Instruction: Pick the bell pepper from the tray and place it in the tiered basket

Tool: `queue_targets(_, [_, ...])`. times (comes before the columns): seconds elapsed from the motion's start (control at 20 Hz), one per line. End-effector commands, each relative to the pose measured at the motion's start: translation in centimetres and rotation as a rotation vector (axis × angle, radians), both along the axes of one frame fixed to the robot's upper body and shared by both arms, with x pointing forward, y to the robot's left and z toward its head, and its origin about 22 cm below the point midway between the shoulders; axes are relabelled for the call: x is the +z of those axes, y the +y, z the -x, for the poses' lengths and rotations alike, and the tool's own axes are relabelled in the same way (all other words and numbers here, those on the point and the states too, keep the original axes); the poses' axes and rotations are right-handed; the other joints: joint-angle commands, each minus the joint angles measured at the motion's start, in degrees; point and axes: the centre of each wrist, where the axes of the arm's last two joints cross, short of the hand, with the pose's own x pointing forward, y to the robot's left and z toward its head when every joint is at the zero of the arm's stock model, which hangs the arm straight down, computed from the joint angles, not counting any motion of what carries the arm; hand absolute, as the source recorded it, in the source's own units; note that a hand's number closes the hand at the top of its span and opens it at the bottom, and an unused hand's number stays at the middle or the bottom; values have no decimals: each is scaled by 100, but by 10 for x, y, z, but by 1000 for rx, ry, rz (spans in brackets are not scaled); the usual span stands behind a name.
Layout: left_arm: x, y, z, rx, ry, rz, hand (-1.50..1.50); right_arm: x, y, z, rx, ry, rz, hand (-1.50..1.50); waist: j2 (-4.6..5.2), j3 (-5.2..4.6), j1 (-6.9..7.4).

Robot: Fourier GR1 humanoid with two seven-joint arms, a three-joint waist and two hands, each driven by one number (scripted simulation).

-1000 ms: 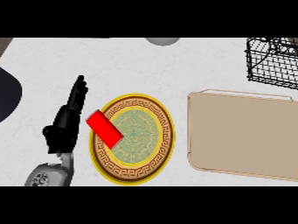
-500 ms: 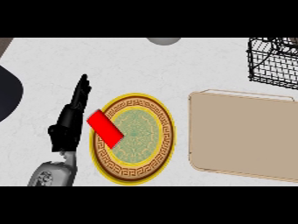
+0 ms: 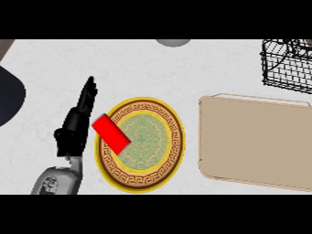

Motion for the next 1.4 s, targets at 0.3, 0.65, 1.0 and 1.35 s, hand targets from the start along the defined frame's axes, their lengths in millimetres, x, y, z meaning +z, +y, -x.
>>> queue_targets(0.3, [-3,0,-4,11,-14,-4,0,-21,-37,3,-15,-172,-356,-150,13,3,-16])
queue_targets(0.65, [-2,14,12,22,9,7,0,-4,-77,33,-133,-483,-441,-150,-66,1,-119])
queue_targets(1.0, [0,13,7,34,6,-2,0,18,-135,85,-318,-599,-575,-150,-86,-3,-204])
queue_targets(1.35, [-11,28,16,71,23,-6,0,-13,-208,184,-287,-644,-613,-150,-138,-3,-414])
